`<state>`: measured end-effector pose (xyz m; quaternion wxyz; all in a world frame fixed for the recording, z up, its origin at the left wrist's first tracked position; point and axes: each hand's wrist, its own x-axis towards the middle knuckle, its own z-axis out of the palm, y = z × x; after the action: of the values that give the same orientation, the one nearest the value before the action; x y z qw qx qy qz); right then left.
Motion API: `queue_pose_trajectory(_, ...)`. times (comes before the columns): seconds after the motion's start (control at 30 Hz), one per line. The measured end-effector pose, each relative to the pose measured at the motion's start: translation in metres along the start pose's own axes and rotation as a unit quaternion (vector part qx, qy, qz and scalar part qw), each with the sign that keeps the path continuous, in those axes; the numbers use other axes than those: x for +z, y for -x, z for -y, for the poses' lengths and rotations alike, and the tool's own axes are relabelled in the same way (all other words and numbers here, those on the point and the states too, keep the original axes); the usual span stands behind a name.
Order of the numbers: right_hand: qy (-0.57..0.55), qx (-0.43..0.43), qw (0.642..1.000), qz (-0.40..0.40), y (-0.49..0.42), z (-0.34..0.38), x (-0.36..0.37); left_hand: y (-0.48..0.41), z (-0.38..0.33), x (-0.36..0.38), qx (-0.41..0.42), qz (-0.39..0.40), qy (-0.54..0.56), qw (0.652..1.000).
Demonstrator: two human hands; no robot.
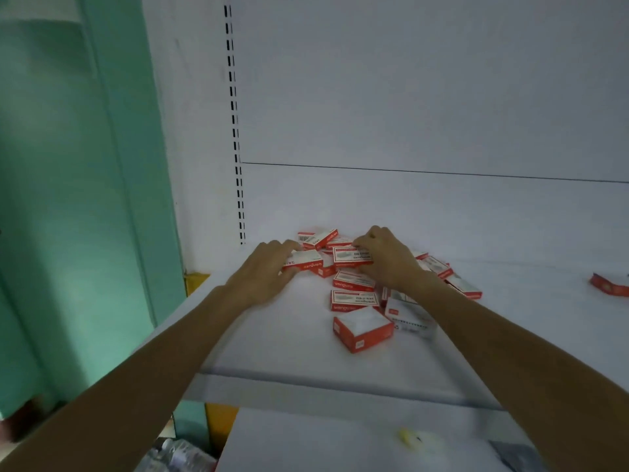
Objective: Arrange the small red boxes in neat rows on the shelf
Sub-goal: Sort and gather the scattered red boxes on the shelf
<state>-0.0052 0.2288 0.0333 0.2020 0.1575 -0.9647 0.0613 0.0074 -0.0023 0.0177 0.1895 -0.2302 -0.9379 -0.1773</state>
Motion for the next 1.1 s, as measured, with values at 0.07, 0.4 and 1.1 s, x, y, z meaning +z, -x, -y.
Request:
queue_pose_trajectory(0.07,0.005,0.009,1.000,-0.008,0.010,-0.003,-0.009,0.000,-0.011,-0.001,0.007,-0.001,0.003,1.000)
queue_pose_trajectory(0.4,0.006,0.071,0.997,-0.013,0.088,-0.058,-0.079,-0.038,-0.109,0.017,0.062,0.013,0.048,0.997)
queue_pose_trajectory(1.1,0.118,0.330,0.936,-0.016,0.407,-0.372,-0.225,-0.079,-0.545,0.181,0.239,0.076,0.260,0.932)
